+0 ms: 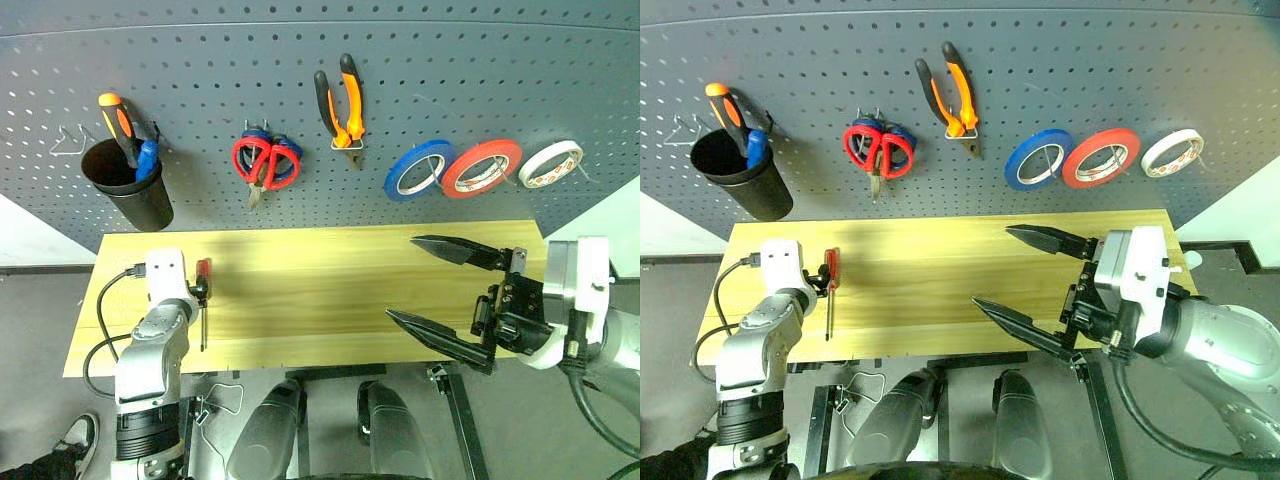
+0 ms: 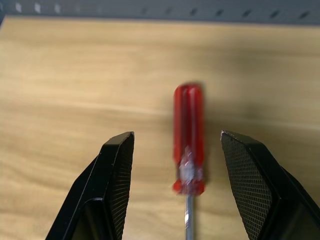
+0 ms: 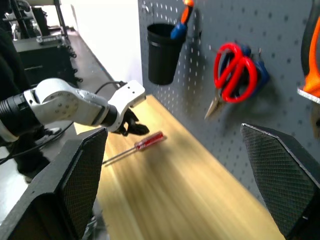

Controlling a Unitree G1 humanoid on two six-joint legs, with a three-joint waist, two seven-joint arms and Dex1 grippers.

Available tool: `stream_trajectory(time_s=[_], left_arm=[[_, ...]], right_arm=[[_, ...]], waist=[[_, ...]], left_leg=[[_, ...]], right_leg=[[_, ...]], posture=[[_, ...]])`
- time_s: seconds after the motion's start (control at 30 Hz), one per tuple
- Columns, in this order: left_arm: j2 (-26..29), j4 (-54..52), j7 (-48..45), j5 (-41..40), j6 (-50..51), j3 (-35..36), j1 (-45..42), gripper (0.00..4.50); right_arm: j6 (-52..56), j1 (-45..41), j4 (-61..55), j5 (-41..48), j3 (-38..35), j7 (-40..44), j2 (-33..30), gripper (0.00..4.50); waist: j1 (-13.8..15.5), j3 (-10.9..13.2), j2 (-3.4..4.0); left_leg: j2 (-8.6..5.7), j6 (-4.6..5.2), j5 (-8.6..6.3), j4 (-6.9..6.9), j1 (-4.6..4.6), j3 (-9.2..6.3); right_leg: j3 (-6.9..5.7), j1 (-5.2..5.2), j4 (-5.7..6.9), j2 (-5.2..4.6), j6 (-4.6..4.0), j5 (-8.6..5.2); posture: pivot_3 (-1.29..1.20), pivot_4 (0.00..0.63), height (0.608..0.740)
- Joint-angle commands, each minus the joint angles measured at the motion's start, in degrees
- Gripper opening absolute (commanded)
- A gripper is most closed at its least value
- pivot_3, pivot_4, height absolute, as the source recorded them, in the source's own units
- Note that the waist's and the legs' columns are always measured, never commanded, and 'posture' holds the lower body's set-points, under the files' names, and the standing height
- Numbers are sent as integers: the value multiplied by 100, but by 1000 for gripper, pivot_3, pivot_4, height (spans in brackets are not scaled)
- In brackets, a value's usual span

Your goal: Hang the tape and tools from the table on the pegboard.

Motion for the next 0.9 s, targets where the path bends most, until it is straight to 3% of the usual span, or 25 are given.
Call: stream_trajectory(time_s=[0.03, 0.33, 0.9], left_arm=[[69, 47, 28, -40, -72, 168, 18, 2873], [-116, -76, -2, -124, -37, 12, 82, 2873], [-162, -54, 146, -180, 39, 155, -56, 2873]], right_arm=[[89, -32, -40, 456, -277, 42, -203, 4500], [408, 48, 36, 1266, -746, 79, -682, 4500], [690, 114, 103, 1675, -1025, 100, -913, 4500]], waist=[[-1, 59, 2], [-24, 314, -5], [-224, 517, -21]], left_leg=[[0, 1, -1, 0, -1, 1], [1, 6, -3, 2, -41, 2], [3, 6, -3, 5, -85, 18]], right_leg=[[0, 0, 0, -1, 0, 0], [1, -31, -6, -4, 0, 0], [-4, -78, 0, -7, 1, 1]], posture=[[-63, 405, 710], [-123, 453, 710], [-149, 482, 710]])
